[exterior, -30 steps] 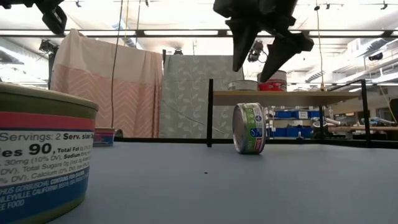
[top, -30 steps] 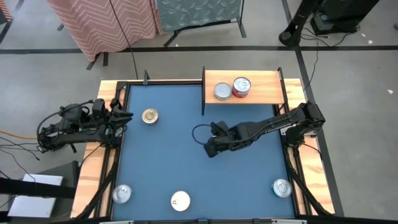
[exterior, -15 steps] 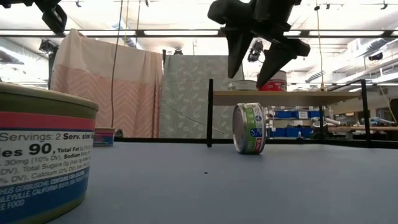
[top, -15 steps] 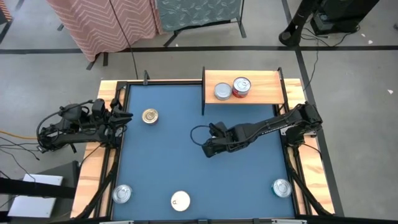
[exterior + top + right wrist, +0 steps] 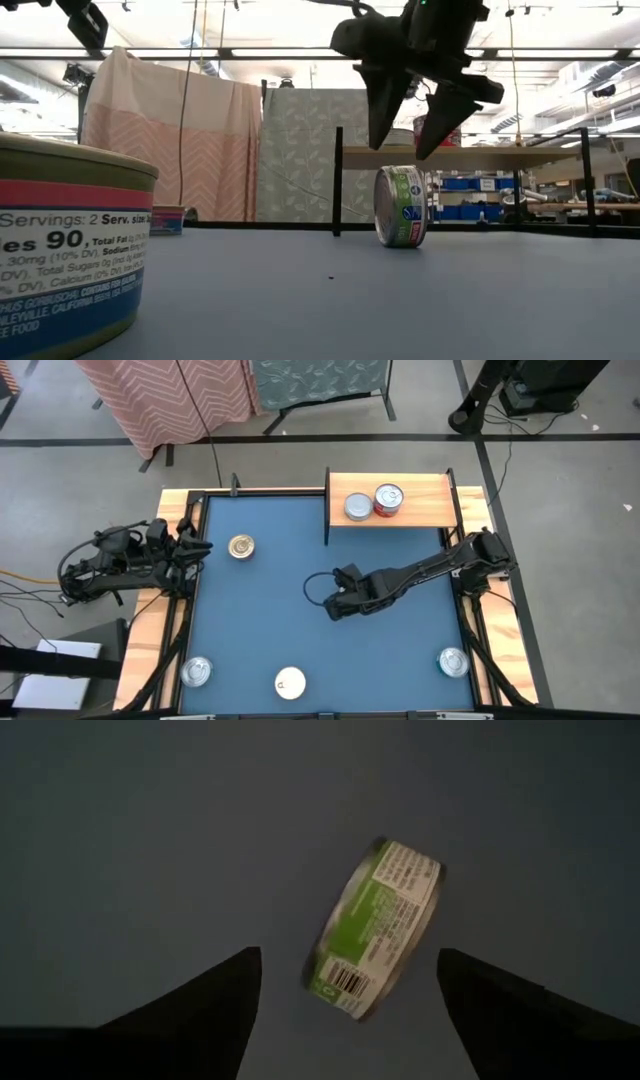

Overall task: Stack canned seafood by type on shelf
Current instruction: Stack the green tuna can on top of the white tuna can on the shelf

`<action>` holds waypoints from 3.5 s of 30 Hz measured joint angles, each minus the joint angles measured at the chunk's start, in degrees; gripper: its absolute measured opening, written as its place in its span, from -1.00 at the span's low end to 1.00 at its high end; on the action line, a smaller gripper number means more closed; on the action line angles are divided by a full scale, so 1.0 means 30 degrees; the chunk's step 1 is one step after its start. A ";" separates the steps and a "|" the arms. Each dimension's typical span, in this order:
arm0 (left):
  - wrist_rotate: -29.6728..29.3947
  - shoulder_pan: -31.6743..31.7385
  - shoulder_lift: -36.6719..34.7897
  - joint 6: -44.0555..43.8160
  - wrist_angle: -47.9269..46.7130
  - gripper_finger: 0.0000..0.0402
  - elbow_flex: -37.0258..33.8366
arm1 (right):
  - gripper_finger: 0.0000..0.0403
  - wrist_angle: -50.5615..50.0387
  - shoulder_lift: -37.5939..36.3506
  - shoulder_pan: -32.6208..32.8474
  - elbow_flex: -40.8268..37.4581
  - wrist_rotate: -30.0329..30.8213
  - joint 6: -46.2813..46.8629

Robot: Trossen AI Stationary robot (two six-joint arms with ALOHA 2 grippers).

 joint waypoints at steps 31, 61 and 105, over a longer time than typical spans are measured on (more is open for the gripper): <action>0.0481 -0.0007 0.0000 -0.0357 0.0401 -0.53 0.0000 | -0.27 0.1432 0.2132 0.0022 0.0002 -0.0635 -0.0707; 0.0466 -0.0007 0.0000 -0.0357 0.0394 -0.53 0.0000 | -0.30 -0.5858 0.2117 0.0131 0.7448 -0.0519 -0.7710; 0.0447 -0.0010 0.0000 0.0071 0.0401 -0.53 0.0000 | -0.30 -1.1705 0.1785 -0.6005 1.3056 0.6671 -2.5646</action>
